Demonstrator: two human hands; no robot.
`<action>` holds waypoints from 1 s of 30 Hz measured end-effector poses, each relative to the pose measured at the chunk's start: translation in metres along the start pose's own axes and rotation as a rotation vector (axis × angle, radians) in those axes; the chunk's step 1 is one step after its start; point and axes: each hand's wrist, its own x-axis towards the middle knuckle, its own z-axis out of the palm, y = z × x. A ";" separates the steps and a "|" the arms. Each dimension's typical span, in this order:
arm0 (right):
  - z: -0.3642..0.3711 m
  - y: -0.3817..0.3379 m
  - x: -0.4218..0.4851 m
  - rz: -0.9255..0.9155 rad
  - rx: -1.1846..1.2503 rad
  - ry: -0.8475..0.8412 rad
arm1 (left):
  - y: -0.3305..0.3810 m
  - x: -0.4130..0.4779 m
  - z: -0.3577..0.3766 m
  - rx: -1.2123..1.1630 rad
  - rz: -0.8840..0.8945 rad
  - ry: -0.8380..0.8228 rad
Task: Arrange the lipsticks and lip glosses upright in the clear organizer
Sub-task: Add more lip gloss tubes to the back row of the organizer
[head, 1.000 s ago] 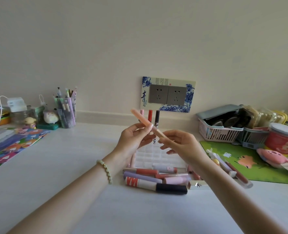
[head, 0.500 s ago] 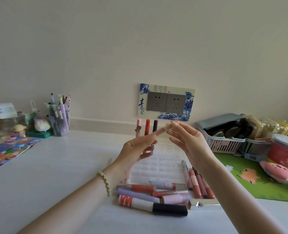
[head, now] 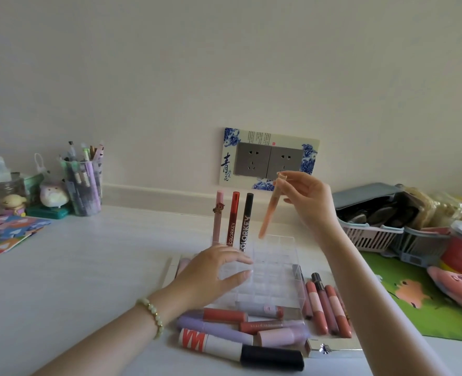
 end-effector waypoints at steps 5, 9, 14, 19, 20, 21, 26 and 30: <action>0.006 0.018 0.000 0.016 -0.069 -0.111 | -0.012 0.003 0.009 0.033 -0.027 0.018; 0.005 0.028 0.000 0.032 -0.132 -0.180 | -0.016 0.003 0.013 0.034 -0.036 0.041; 0.003 0.031 0.000 0.079 -0.101 -0.184 | -0.015 0.004 0.013 0.021 -0.050 0.041; 0.003 0.030 0.000 0.085 -0.077 -0.206 | -0.016 0.005 0.014 0.020 -0.053 0.045; 0.002 0.029 -0.001 0.087 -0.083 -0.213 | -0.016 0.005 0.014 0.019 -0.052 0.042; 0.002 0.029 -0.001 0.088 -0.093 -0.222 | -0.017 0.005 0.014 0.018 -0.052 0.041; 0.002 0.031 -0.002 0.093 -0.128 -0.249 | -0.016 0.005 0.012 0.014 -0.048 0.036; 0.002 0.032 -0.002 0.092 -0.147 -0.222 | -0.017 0.005 0.013 0.015 -0.047 0.041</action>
